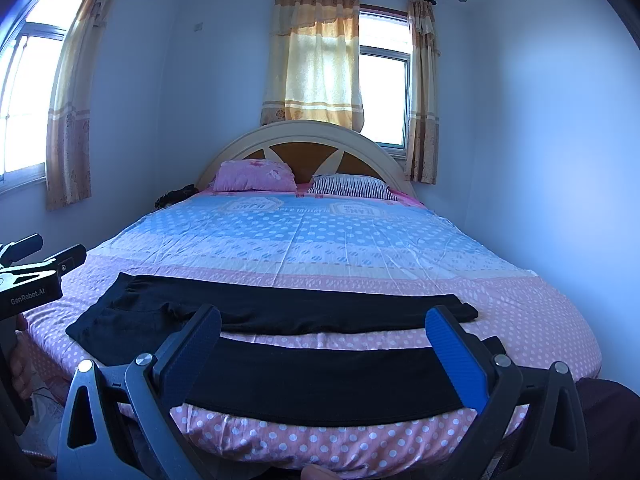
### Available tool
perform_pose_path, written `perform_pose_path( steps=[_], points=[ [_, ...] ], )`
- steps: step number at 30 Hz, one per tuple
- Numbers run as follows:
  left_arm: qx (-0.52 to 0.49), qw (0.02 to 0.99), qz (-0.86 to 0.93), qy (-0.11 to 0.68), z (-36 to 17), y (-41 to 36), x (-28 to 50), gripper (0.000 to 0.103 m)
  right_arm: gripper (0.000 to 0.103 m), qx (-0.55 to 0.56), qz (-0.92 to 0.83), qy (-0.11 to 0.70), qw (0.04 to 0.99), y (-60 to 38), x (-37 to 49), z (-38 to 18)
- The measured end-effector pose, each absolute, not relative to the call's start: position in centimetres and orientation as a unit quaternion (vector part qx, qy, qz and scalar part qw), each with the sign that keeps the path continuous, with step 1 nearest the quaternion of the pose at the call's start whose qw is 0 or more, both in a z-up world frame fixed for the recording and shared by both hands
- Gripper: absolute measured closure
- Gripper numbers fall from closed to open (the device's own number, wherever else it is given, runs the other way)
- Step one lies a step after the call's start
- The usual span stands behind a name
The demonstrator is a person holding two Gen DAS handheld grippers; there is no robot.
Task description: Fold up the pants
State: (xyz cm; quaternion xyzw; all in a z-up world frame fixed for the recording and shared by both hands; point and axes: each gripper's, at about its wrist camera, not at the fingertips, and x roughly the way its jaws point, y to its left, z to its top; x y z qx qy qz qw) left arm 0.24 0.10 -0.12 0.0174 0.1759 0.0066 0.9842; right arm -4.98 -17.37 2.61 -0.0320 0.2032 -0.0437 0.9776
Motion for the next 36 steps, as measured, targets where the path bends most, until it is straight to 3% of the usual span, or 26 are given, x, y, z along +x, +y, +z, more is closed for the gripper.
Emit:
perform_pose_path(
  steps=[36],
  points=[
    [0.017, 0.984, 0.007, 0.176, -0.09, 0.33, 0.30, 0.000, 0.001, -0.034, -0.043, 0.206, 0.977, -17.53, -4.89, 2.34]
  ],
)
